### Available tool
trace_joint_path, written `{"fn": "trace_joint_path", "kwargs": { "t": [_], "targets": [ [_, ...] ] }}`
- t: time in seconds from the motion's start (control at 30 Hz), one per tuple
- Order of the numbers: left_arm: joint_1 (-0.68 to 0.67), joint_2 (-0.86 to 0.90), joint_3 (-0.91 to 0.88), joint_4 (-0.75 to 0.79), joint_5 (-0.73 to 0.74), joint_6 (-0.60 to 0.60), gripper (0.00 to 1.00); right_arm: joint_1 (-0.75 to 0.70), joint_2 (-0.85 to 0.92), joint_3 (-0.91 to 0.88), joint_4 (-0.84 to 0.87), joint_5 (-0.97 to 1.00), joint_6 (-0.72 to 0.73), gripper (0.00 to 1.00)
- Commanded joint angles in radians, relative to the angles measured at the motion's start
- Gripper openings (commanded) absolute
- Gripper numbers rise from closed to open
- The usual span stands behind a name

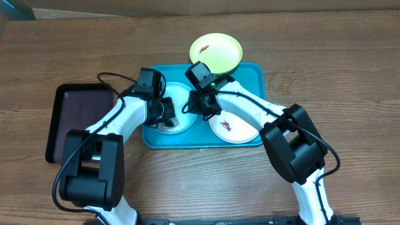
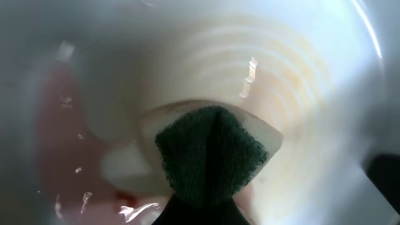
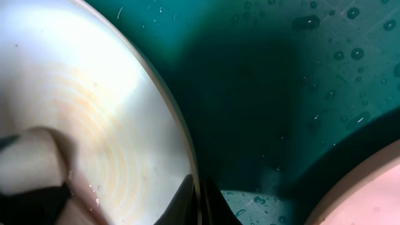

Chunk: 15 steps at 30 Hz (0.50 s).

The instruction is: Clean dirty plates on tray and stack at the side

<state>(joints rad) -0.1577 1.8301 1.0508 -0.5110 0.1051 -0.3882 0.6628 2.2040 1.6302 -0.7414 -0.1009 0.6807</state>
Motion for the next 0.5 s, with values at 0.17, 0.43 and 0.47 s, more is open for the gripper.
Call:
{"fn": "trace_joint_path", "kwargs": {
  "t": [0.17,0.43,0.47],
  "targets": [
    [0.033,0.043,-0.053,-0.051,-0.532,0.000,0.04,0.003,0.018,0.003,-0.016,0.021,-0.004,0.04],
    [0.026,0.007,0.088,-0.155,-0.600,-0.010,0.04,0.003,0.018,0.003,-0.015,0.021,-0.004,0.04],
    [0.024,-0.001,0.106,-0.163,-0.583,-0.009,0.04,0.003,0.018,0.003,-0.015,0.021,-0.004,0.04]
  ]
}}
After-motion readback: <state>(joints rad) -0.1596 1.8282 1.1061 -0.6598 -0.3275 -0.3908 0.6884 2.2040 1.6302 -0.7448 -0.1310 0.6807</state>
